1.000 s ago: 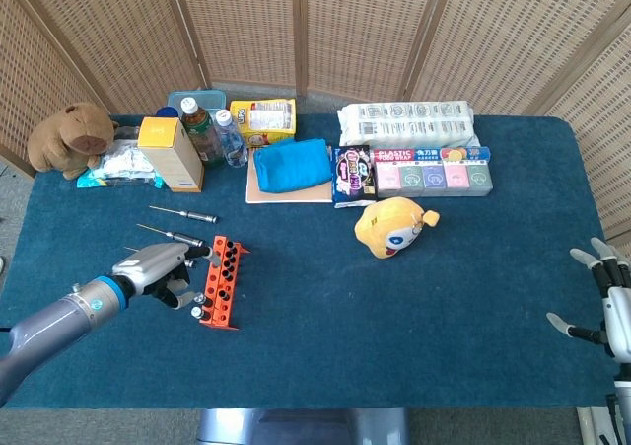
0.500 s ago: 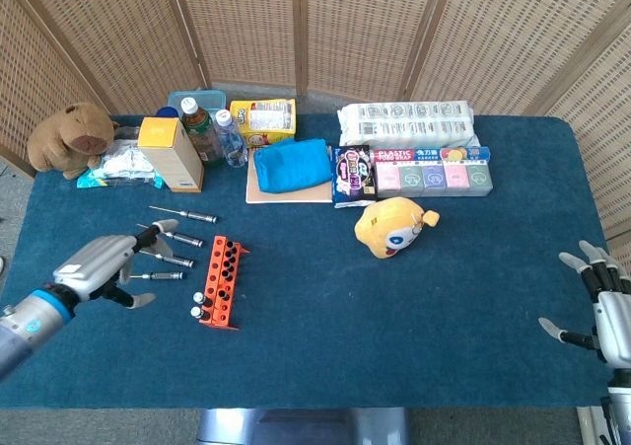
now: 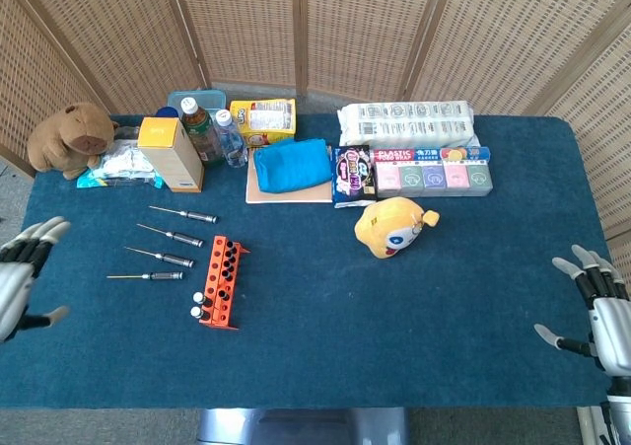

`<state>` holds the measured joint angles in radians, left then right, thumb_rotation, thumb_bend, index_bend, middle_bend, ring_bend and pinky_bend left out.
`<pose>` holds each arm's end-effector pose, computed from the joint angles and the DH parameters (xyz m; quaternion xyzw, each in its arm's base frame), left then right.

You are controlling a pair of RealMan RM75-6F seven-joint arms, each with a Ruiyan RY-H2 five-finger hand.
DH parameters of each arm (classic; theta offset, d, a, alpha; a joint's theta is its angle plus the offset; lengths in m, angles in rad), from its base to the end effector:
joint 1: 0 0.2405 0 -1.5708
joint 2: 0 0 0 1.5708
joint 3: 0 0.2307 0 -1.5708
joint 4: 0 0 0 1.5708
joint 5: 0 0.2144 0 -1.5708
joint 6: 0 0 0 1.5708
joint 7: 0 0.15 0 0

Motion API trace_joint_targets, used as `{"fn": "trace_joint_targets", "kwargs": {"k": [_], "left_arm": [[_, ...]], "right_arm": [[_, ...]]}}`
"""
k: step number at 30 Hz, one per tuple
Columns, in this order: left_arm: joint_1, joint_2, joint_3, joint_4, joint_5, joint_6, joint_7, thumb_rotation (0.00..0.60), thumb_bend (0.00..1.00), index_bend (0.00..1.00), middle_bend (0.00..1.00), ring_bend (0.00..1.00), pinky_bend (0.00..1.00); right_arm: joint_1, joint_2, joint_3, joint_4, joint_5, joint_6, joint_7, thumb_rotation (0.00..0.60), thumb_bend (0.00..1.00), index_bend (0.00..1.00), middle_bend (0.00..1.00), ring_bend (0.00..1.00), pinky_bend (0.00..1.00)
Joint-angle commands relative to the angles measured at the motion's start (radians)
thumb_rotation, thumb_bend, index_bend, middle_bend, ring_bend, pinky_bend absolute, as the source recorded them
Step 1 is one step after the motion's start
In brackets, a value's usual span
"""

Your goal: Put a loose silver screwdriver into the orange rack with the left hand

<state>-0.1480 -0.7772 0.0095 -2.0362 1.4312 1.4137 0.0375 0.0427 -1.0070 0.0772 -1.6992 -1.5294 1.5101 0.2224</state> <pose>-0.2348 0.1812 0.1855 -0.6049 -0.4350 -0.3666 0.5572 -0.2810 -0.1785 0.1741 0.5466 -0.4329 0.4567 0.5525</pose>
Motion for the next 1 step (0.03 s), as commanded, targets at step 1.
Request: {"fn": "trace_joint_targets", "kwargs": {"k": [1], "left_arm": [[0.107,-0.117,0.044,0.076,0.068,0.134,0.085,0.600,0.12,0.00,0.00,0.00,0.08]], "right_arm": [[-0.003,0.003,-0.004,-0.001,-0.007,0.005,0.004,0.600,0.01,0.17,0.05,0.00,0.00]]}}
